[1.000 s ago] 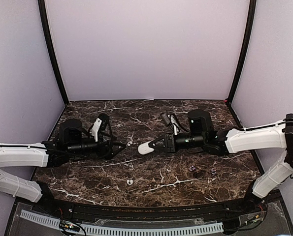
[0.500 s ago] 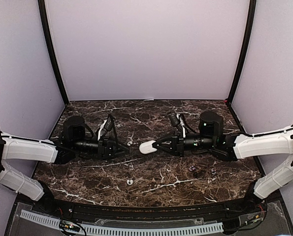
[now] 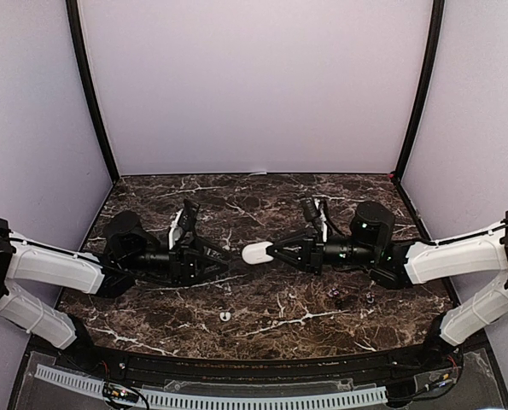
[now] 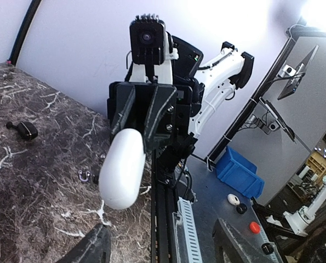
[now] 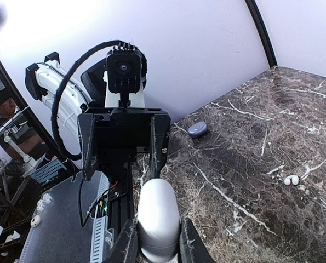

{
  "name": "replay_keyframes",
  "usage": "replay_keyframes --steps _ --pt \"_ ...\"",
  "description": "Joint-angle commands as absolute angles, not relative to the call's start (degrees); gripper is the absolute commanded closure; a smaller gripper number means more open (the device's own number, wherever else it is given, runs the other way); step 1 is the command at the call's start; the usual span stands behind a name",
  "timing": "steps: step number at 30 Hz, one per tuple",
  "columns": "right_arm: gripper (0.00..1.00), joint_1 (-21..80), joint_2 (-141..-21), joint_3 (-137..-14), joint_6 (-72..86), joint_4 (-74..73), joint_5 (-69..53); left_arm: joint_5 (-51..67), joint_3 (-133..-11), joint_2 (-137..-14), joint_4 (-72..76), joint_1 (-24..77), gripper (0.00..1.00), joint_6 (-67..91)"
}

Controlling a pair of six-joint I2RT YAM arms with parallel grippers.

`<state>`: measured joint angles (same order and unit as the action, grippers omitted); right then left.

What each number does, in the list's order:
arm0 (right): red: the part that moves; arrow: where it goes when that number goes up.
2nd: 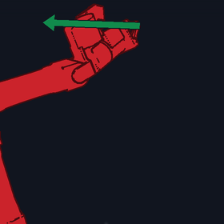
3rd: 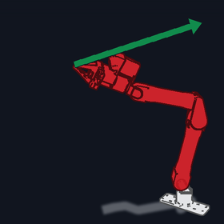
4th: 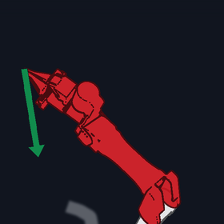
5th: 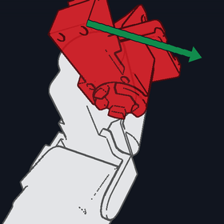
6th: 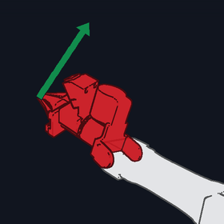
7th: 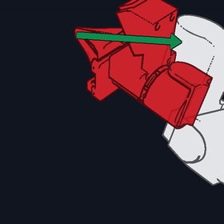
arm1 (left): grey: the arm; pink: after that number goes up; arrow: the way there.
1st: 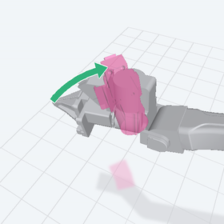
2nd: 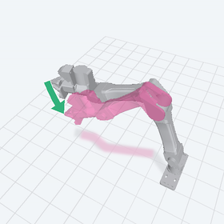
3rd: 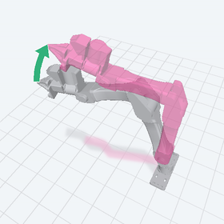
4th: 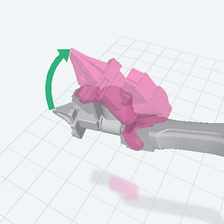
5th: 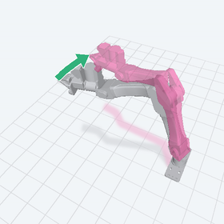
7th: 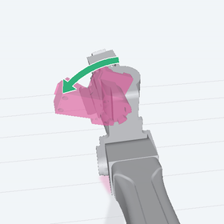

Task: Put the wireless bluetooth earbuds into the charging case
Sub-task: Pass from the right arm to the left

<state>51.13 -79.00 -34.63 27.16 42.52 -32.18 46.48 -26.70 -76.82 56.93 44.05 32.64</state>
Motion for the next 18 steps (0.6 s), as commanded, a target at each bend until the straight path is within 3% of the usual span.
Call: replay_keyframes --steps 1,9,18 --pt "0.93 52.47 -77.61 -34.28 27.58 50.15 -29.34 39.23 -23.95 -73.88 65.61 44.25 0.34 32.87" --pt "0.93 53.93 -77.32 -34.58 26.26 55.18 -26.39 35.76 -22.73 -74.60 72.95 46.03 0.33 34.24" --pt "0.93 56.08 -78.86 -36.53 25.82 58.44 -24.91 36.18 -23.65 -77.42 78.97 46.97 0.39 35.86"
